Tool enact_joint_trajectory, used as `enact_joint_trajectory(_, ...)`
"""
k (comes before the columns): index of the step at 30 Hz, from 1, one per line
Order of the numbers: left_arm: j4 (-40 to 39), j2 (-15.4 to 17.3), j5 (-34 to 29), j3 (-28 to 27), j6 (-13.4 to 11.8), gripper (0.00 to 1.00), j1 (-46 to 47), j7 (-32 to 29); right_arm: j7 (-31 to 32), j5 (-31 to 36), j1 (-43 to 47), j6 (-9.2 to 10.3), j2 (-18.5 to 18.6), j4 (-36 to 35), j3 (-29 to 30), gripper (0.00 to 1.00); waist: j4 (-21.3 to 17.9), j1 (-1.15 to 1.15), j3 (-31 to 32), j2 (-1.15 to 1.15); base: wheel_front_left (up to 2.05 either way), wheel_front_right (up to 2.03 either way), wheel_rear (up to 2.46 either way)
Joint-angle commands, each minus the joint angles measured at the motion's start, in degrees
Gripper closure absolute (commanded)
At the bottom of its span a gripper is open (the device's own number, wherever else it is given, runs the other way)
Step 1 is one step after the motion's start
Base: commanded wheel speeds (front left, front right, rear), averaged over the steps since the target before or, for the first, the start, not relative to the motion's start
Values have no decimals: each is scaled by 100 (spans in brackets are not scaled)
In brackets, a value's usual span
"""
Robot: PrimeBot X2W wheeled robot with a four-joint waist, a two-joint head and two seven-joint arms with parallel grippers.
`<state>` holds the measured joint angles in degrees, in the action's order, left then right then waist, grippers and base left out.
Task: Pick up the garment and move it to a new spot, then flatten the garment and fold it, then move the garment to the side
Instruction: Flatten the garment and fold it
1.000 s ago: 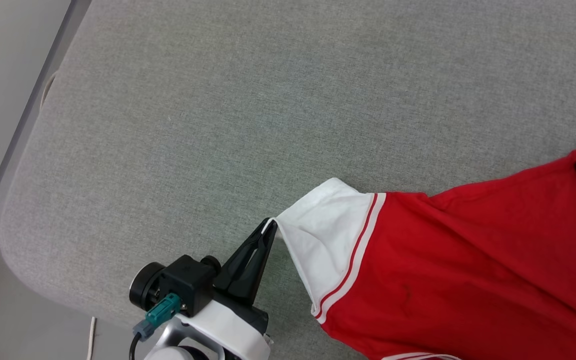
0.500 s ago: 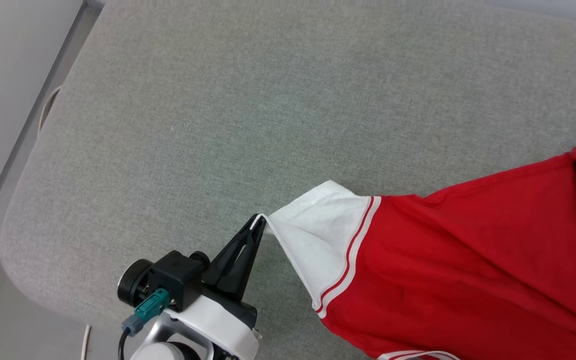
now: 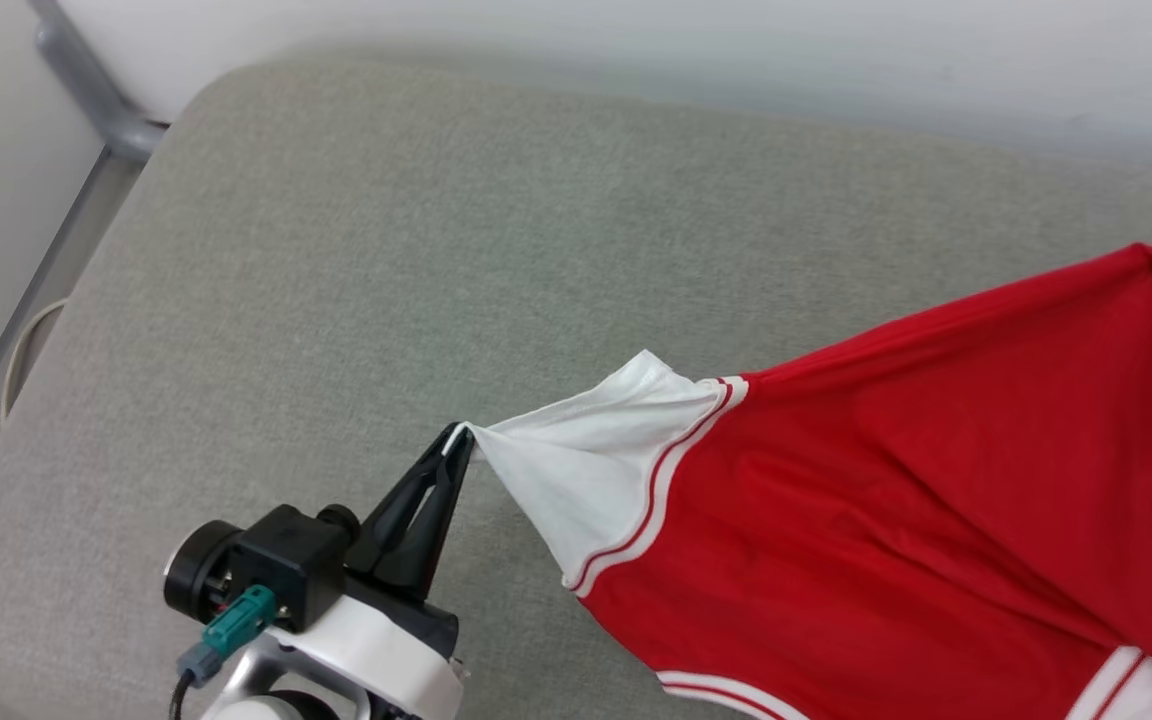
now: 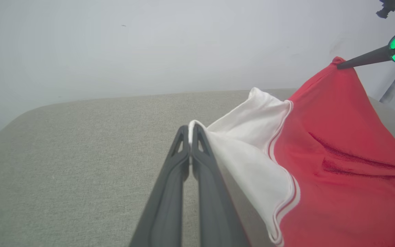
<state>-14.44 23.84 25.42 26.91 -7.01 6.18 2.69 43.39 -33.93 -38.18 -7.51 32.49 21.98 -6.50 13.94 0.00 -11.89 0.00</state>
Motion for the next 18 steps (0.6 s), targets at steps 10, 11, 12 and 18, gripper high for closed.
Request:
enact_joint_trajectory(10,-553,439,-117,-419,-110,100,317,-197,-233,-208,-124,5,-48,-724,366,100,-658,0,579,0,0,0,0)
enact_joint_trajectory(11,-609,477,-118,-480,-117,100,405,-222,-233,-175,-129,5,-64,-827,384,100,-706,0,617,0,0,0,0)
enact_joint_trajectory(12,-665,521,-113,-532,-113,100,504,-247,-225,-163,-132,5,-79,-919,419,100,-750,0,651,0,0,0,0)
enact_joint_trajectory(18,-887,775,-125,-951,-109,100,1171,-408,-120,-36,-195,5,-275,-1566,633,100,-1035,0,799,0,0,0,0)
